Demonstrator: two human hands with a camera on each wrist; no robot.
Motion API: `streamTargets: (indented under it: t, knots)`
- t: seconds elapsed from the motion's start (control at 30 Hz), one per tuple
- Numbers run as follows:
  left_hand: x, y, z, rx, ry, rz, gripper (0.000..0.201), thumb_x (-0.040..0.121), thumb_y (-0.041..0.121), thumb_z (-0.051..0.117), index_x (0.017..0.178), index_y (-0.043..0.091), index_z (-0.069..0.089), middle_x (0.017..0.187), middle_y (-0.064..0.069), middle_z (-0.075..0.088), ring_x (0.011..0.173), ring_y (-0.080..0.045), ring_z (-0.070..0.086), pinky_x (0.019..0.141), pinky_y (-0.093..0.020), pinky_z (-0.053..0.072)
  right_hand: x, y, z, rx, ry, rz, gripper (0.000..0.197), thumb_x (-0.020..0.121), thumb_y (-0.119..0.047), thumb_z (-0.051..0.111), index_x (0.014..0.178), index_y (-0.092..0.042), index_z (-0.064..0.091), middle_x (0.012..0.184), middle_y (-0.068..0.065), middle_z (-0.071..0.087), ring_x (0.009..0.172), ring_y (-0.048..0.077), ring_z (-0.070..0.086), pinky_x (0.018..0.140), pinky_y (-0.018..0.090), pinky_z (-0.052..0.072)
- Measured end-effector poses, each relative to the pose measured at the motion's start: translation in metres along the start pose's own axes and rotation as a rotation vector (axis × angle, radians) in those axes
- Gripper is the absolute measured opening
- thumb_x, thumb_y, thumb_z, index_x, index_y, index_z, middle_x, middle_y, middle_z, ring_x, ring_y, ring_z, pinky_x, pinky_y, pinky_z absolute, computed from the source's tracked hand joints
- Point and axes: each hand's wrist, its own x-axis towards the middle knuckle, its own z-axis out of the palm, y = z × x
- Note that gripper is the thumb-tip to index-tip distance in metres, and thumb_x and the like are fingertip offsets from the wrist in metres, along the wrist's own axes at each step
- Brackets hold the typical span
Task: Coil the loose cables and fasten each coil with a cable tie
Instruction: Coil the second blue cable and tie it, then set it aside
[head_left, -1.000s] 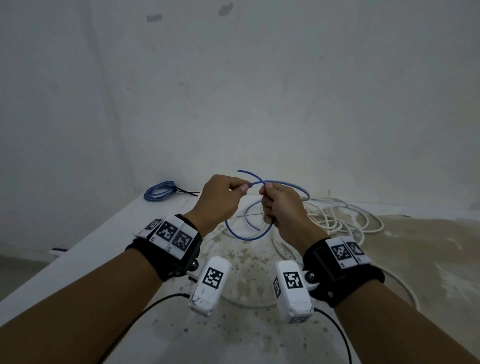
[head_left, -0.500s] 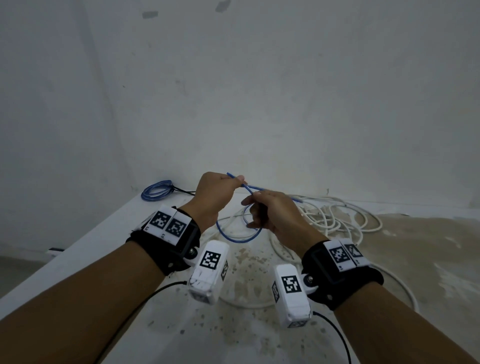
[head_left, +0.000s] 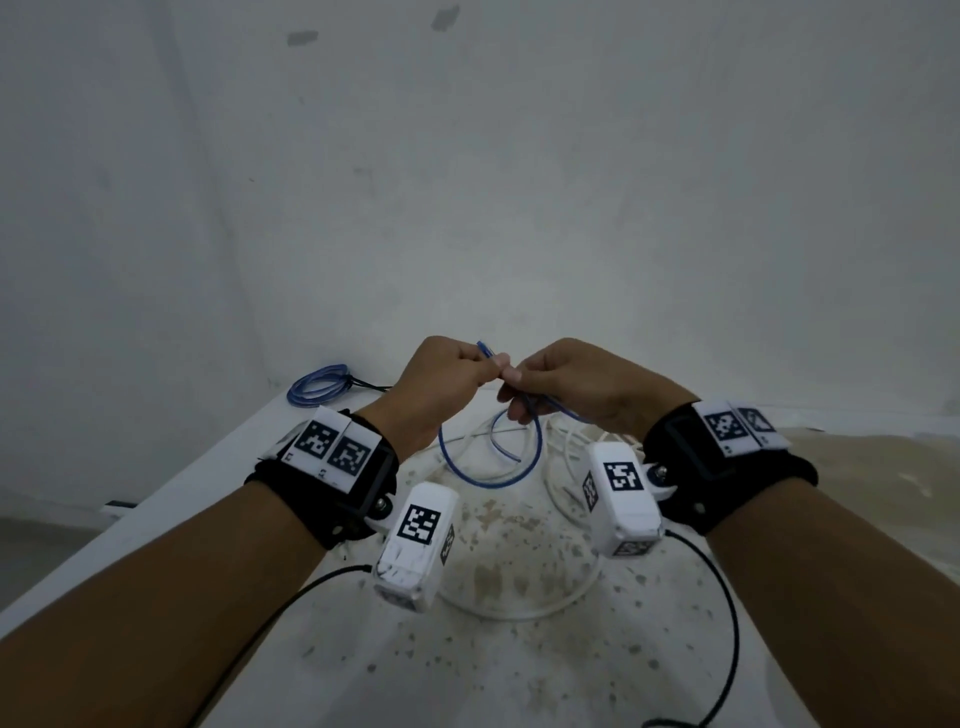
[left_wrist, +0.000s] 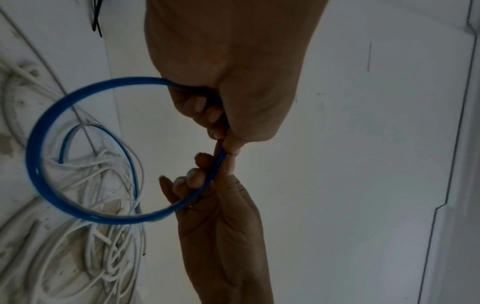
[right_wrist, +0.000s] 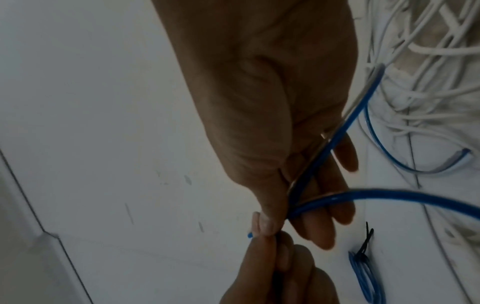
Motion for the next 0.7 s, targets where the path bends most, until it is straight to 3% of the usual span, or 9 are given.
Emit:
streamTargets:
  t: [0.07,0.13,0.17,0.27,0.37,0.47,0.57,0.63,0.7]
  knots:
    - [0.003,-0.004,0.002,-0.011,0.016,0.008,0.019,0.095,0.019,0.063,0.081,0.01,0.071,0.072,0.01,0.067,0.088,-0.006,0.059,0.079,-0.045,0.053,0.002,0.0,-0.001,0.015,0.001,0.014,0.031,0.098,-0.03,0.059,0.086,-0.004,0.071,0.07,0.003,0.07,0.067,0.012,0.066,0.07,0.022,0.052]
    - [0.005,-0.005,0.005,-0.009,0.038,0.029,0.018,0.095,0.024,0.064,0.085,0.012,0.073,0.054,0.011,0.063,0.06,-0.008,0.057,0.057,-0.023,0.046,0.003,0.0,-0.003,0.057,0.024,-0.001,0.031,0.099,-0.027,0.059,0.081,-0.004,0.068,0.064,0.002,0.063,0.061,0.011,0.059,0.064,0.021,0.05]
    - [0.006,-0.005,0.006,-0.015,0.05,0.04,0.018,0.095,0.027,0.064,0.089,0.013,0.073,0.063,0.012,0.063,0.064,-0.005,0.049,0.059,-0.019,0.042,0.003,0.0,-0.004,0.084,0.039,-0.014,0.031,0.099,-0.026,0.059,0.079,-0.003,0.067,0.062,0.003,0.06,0.059,0.012,0.056,0.063,0.021,0.049]
    - [0.013,-0.008,0.009,0.011,0.197,0.027,0.033,0.095,0.045,0.058,0.112,0.017,0.059,0.096,0.005,0.061,0.087,-0.008,0.057,0.075,-0.025,0.043,0.003,-0.002,-0.008,0.201,0.178,-0.045,0.03,0.099,-0.023,0.057,0.078,-0.003,0.065,0.058,0.001,0.056,0.058,0.015,0.049,0.062,0.023,0.044]
    - [0.007,-0.015,0.006,0.083,0.319,-0.096,0.036,0.1,0.044,0.047,0.086,0.012,0.054,0.081,-0.003,0.057,0.07,-0.018,0.053,0.072,-0.031,0.043,0.0,-0.013,-0.023,0.453,0.371,-0.088,0.029,0.102,-0.021,0.052,0.078,-0.006,0.061,0.055,-0.002,0.054,0.057,0.014,0.047,0.067,0.026,0.043]
    - [-0.017,-0.019,0.022,0.051,-0.039,-0.37,0.052,0.1,0.049,0.045,0.072,0.008,0.062,0.072,-0.008,0.064,0.056,-0.018,0.054,0.061,-0.027,0.047,-0.007,-0.03,-0.035,0.674,0.463,-0.142,0.027,0.102,-0.027,0.052,0.081,-0.012,0.06,0.058,-0.004,0.054,0.056,0.012,0.05,0.073,0.031,0.046]
    - [-0.029,-0.015,0.046,-0.188,-0.484,-0.598,0.088,0.093,0.074,0.026,0.102,-0.002,0.069,0.096,-0.015,0.075,0.079,-0.023,0.068,0.073,-0.028,0.057,-0.014,-0.043,-0.032,0.847,0.473,-0.183,0.028,0.102,-0.031,0.051,0.081,-0.015,0.059,0.059,-0.006,0.053,0.057,0.012,0.05,0.086,0.037,0.048]
    - [-0.02,-0.01,0.061,-0.549,-0.536,-0.638,0.096,0.091,0.076,0.023,0.121,-0.008,0.059,0.101,-0.021,0.072,0.087,-0.029,0.072,0.076,-0.032,0.06,-0.02,-0.049,-0.027,0.948,0.477,-0.206,0.028,0.102,-0.032,0.051,0.081,-0.016,0.058,0.059,-0.007,0.052,0.057,0.012,0.049,0.088,0.038,0.048]
    - [-0.008,-0.002,0.076,-0.856,-0.368,-0.604,0.079,0.1,0.062,0.028,0.123,-0.009,0.055,0.093,-0.023,0.071,0.077,-0.03,0.072,0.068,-0.034,0.061,-0.026,-0.048,-0.025,1.014,0.488,-0.208,0.027,0.101,-0.033,0.053,0.081,-0.017,0.058,0.059,-0.007,0.052,0.056,0.011,0.049,0.086,0.038,0.049]
